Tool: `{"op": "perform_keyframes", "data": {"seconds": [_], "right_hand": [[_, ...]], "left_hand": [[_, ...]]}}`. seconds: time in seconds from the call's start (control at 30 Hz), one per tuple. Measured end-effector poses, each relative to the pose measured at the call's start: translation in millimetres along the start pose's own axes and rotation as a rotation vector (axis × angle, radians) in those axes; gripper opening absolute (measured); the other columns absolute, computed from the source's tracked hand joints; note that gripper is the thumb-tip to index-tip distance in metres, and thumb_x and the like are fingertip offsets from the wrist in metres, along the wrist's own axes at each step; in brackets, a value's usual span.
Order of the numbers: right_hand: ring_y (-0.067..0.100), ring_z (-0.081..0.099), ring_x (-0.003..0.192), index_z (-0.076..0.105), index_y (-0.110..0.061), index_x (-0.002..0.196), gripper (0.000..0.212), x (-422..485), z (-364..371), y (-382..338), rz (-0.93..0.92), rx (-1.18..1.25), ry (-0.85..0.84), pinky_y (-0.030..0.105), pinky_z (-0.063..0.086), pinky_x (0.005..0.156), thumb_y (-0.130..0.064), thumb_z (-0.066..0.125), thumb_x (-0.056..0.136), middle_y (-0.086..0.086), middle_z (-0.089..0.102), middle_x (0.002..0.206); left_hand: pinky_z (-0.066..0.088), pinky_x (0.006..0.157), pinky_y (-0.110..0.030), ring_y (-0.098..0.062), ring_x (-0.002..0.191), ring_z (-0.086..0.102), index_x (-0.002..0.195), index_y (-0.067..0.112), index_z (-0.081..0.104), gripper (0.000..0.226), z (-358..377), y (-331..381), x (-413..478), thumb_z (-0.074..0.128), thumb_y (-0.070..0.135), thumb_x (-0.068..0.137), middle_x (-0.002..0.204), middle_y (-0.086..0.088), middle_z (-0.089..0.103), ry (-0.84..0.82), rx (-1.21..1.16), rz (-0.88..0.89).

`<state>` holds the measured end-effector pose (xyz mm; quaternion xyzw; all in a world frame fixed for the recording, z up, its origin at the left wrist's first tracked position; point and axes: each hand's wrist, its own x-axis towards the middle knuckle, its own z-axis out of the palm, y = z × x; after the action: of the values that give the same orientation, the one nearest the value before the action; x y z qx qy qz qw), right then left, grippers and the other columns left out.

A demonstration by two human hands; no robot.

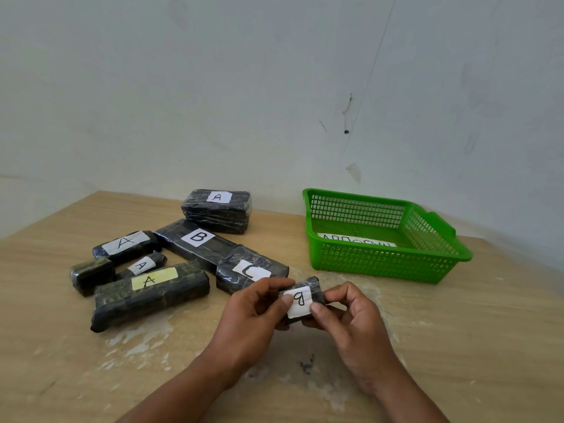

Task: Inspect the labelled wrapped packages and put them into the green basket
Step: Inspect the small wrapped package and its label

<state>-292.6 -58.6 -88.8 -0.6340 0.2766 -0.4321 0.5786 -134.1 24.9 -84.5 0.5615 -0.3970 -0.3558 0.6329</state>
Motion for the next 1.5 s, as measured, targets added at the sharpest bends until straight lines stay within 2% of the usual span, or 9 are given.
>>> {"op": "perform_keyframes", "data": {"seconds": [0.27, 0.4, 0.53, 0.6, 0.73, 0.87, 1.07, 1.23, 1.5], "right_hand": [[0.024, 0.077, 0.082, 0.061, 0.009, 0.099, 0.012, 2, -2, 5, -0.031, -0.045, -0.005, 0.032, 0.064, 0.071, 0.007, 0.070, 0.092, 0.014, 0.075, 0.097], [0.025, 0.074, 0.082, 0.067, -0.004, 0.104, 0.015, 4, -5, 10, -0.038, -0.114, 0.003, 0.032, 0.062, 0.069, 0.002, 0.074, 0.092, 0.011, 0.074, 0.098], [0.022, 0.075, 0.093, 0.070, -0.028, 0.123, 0.044, 3, -5, 12, -0.015, -0.099, -0.069, 0.034, 0.062, 0.076, -0.012, 0.077, 0.083, 0.007, 0.070, 0.106], [0.022, 0.076, 0.093, 0.073, -0.028, 0.123, 0.042, 2, -6, 12, -0.037, -0.136, -0.106, 0.033, 0.062, 0.077, -0.008, 0.077, 0.086, 0.001, 0.073, 0.104], [0.028, 0.078, 0.087, 0.070, -0.009, 0.106, 0.023, 2, -4, 10, -0.031, -0.113, -0.077, 0.031, 0.061, 0.074, 0.004, 0.077, 0.089, 0.009, 0.078, 0.097], [0.031, 0.080, 0.088, 0.057, 0.000, 0.099, 0.027, 2, -3, 11, -0.010, -0.095, -0.040, 0.041, 0.063, 0.078, -0.003, 0.082, 0.087, 0.014, 0.078, 0.102], [0.023, 0.074, 0.086, 0.062, -0.002, 0.083, 0.022, 3, -5, 11, -0.056, -0.115, -0.045, 0.030, 0.058, 0.075, -0.018, 0.078, 0.079, 0.007, 0.075, 0.095], [0.018, 0.075, 0.084, 0.069, -0.013, 0.108, 0.030, 2, -3, 10, -0.058, -0.093, -0.036, 0.027, 0.059, 0.074, -0.020, 0.077, 0.080, 0.005, 0.075, 0.095], [0.029, 0.075, 0.086, 0.074, -0.019, 0.103, 0.018, 1, -5, 10, -0.133, -0.155, -0.078, 0.034, 0.062, 0.077, -0.008, 0.077, 0.089, 0.009, 0.077, 0.094]], "left_hand": [[0.060, 0.066, -0.023, -0.008, 0.071, 0.071, 0.104, 0.013, 0.074, 0.013, 1, 2, -1, 0.064, 0.006, 0.099, 0.087, -0.002, 0.079, 0.026, -0.011, 0.010], [0.060, 0.064, -0.024, -0.010, 0.071, 0.072, 0.100, 0.013, 0.076, 0.011, 1, 3, -1, 0.068, 0.006, 0.096, 0.085, -0.003, 0.079, 0.038, 0.007, 0.021], [0.048, 0.056, -0.015, 0.001, 0.058, 0.060, 0.099, 0.019, 0.079, 0.015, 1, 3, -3, 0.069, 0.008, 0.096, 0.072, 0.004, 0.073, 0.008, 0.074, 0.034], [0.044, 0.056, -0.012, 0.003, 0.058, 0.057, 0.100, 0.023, 0.079, 0.016, 0, 3, -4, 0.068, 0.012, 0.097, 0.070, 0.009, 0.071, -0.002, 0.108, 0.037], [0.051, 0.065, -0.019, -0.003, 0.073, 0.065, 0.116, 0.033, 0.070, 0.024, 0, 4, -3, 0.071, 0.021, 0.096, 0.085, 0.002, 0.074, 0.016, 0.107, 0.030], [0.061, 0.083, -0.032, -0.012, 0.092, 0.075, 0.124, 0.033, 0.058, 0.046, 1, 2, -3, 0.080, 0.016, 0.088, 0.100, -0.001, 0.078, -0.011, 0.117, 0.008], [0.064, 0.084, -0.037, -0.016, 0.092, 0.076, 0.115, 0.026, 0.064, 0.037, 0, 1, -2, 0.077, 0.004, 0.088, 0.099, 0.001, 0.079, -0.020, 0.160, 0.015], [0.063, 0.081, -0.032, -0.016, 0.087, 0.076, 0.112, 0.026, 0.071, 0.037, 2, -2, -4, 0.074, -0.003, 0.089, 0.087, 0.004, 0.076, -0.071, 0.138, 0.042], [0.060, 0.082, -0.042, -0.030, 0.090, 0.075, 0.097, 0.032, 0.075, 0.025, 3, -5, -2, 0.072, 0.007, 0.093, 0.089, -0.008, 0.076, -0.045, 0.118, 0.085]]}}
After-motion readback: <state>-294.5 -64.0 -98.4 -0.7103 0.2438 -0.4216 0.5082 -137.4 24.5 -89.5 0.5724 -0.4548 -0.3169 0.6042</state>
